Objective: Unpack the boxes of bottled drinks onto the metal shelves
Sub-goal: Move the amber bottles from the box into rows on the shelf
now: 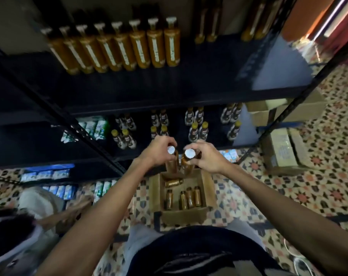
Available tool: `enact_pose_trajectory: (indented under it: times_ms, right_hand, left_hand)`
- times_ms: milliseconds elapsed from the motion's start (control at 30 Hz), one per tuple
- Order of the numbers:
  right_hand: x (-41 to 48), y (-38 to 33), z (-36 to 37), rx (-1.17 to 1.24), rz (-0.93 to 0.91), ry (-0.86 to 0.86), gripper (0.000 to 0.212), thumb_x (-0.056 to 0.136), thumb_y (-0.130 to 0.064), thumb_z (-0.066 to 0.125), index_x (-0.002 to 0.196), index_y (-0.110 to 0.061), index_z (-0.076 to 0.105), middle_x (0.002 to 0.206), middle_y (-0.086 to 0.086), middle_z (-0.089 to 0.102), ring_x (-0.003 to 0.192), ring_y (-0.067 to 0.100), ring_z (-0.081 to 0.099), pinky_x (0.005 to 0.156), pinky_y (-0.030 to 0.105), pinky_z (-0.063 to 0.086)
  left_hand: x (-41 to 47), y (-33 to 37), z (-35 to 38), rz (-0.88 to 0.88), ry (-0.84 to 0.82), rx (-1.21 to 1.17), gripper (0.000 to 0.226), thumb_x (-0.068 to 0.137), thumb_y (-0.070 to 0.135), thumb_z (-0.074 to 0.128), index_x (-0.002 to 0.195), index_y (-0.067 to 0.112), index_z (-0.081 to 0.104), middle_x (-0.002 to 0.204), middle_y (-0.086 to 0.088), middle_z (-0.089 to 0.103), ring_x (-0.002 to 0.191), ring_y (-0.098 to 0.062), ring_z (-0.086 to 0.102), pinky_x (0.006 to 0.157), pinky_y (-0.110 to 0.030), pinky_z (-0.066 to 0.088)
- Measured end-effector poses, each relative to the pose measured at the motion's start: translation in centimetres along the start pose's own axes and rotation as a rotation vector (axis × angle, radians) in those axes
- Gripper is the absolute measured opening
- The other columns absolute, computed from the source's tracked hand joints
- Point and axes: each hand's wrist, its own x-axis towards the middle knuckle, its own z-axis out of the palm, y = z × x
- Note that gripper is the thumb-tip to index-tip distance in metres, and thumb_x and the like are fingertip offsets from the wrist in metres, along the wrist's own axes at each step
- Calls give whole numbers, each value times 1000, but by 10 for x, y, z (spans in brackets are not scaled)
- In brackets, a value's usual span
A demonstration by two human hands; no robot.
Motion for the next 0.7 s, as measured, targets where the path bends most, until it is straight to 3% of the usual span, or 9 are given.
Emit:
enact_pose_trajectory:
  times_ms: [200,367,533,700]
  right_hand:
    - [8,-41,-74,-50,-81,-3,48,77,-34,86,121,-32,68,99,-6,57,88,11,54,79,27,48]
    - [15,-79,-134,-86,-156,53,46,76,-34,87,119,-30,71,93,-6,59,84,10,56,74,21,46]
    - [31,-103,-175,-79,-215,129,48,74,-34,89,118,-31,72,95,-11,62,86,8,59,77,21,49]
    - [46,-124,-212,-53,-255,212,46,76,-31,88,119,-28,72,90,-12,62,78,2,56,72,12,45]
  left_hand:
    - [1,39,-74,69,-5,69,45,69,31,88,109,26,69,113,6,63,102,-11,59,85,-32,54]
    - [6,77,-137,149,9,125,39,69,34,87,102,28,69,98,9,63,88,-7,61,69,-22,51]
    - [13,104,-185,222,73,180,39,69,37,87,102,28,69,100,12,65,94,-5,60,77,-27,54]
    - [34,127,-216,272,114,213,36,73,34,85,104,30,66,99,14,61,93,-4,59,69,-19,46]
